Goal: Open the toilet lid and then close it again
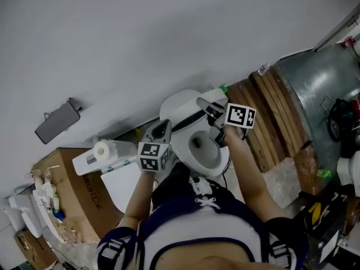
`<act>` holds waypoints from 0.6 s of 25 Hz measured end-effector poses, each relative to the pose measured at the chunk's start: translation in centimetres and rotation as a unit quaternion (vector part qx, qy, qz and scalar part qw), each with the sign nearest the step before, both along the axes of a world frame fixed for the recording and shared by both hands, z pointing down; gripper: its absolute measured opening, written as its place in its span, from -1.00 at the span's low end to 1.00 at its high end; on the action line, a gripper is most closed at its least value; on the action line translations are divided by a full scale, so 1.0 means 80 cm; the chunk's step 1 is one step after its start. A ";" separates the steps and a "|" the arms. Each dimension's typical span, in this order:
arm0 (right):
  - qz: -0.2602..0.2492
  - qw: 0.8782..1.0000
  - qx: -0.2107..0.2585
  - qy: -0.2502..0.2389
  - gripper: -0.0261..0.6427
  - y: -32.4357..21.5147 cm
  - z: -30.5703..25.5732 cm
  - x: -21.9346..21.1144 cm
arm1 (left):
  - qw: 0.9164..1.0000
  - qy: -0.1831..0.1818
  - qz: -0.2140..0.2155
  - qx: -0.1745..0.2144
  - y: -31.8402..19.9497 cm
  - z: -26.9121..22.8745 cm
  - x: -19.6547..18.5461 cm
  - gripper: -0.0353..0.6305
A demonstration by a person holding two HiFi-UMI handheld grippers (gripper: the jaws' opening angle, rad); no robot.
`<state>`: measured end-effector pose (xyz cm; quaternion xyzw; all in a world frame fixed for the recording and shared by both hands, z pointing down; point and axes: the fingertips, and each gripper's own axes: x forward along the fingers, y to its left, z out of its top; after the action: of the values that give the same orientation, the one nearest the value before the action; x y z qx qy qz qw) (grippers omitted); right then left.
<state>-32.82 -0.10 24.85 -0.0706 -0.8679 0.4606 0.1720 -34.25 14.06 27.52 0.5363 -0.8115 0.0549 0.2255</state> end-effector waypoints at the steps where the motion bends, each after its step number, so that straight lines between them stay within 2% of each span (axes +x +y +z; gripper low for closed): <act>1: -0.001 1.000 0.001 -0.001 -0.50 -0.001 -0.002 -0.005 | 1.000 0.002 -0.004 0.004 -0.001 -0.002 -0.006 -0.88; 15: 0.004 1.000 -0.001 -0.015 -0.47 -0.015 -0.015 -0.083 | 0.999 0.004 -0.021 0.024 -0.001 -0.011 -0.067 -0.88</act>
<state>-39.50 -1.32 23.64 -0.0741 -0.8704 0.4608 0.1566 -39.60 14.01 26.66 0.5243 -0.8228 0.0286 0.2175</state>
